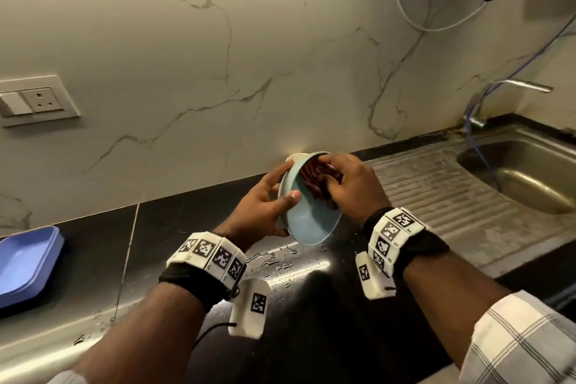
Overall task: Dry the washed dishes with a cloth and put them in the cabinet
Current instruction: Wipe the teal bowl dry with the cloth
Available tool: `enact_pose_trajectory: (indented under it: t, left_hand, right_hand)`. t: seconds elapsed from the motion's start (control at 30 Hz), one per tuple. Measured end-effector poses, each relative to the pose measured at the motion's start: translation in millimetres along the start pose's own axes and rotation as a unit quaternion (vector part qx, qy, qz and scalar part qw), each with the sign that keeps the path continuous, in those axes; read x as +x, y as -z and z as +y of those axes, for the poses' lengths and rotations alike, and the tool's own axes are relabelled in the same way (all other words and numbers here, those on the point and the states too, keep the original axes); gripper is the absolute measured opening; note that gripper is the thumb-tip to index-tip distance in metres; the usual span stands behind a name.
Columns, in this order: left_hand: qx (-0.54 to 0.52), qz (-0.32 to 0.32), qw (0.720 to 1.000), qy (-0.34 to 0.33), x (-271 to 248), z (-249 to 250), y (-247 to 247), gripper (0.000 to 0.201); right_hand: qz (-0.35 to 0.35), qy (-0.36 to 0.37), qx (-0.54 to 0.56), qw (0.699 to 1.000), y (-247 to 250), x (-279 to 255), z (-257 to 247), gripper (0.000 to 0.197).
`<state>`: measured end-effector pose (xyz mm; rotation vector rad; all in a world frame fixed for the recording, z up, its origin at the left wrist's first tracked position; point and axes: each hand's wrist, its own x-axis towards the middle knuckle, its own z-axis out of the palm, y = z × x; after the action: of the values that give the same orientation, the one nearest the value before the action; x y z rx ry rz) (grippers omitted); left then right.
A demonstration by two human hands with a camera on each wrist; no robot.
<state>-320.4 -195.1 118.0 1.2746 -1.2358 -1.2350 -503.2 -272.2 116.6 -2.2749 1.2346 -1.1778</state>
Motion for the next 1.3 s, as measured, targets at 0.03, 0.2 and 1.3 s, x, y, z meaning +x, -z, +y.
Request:
enact_pose_trajectory:
  t: [0.03,0.2,1.3]
  left_hand:
    - [0.008,-0.012,1.0,-0.005,7.8,1.9,-9.4,0.063]
    - [0.08,-0.067,0.993,-0.059,47.9,9.2,-58.7,0.068]
    - [-0.136,-0.048,0.989,0.001,-6.8,-18.6,-11.6,0.058]
  right_hand:
    - [0.0,0.002,-0.012,1.0,7.7,-0.4,8.8,0.038]
    - [0.054,0.001,-0.047,0.997,48.2,-5.1,51.5,0.041]
    - [0.131,-0.148,0.173,0.965,-11.5,-14.7,-4.1,0.023]
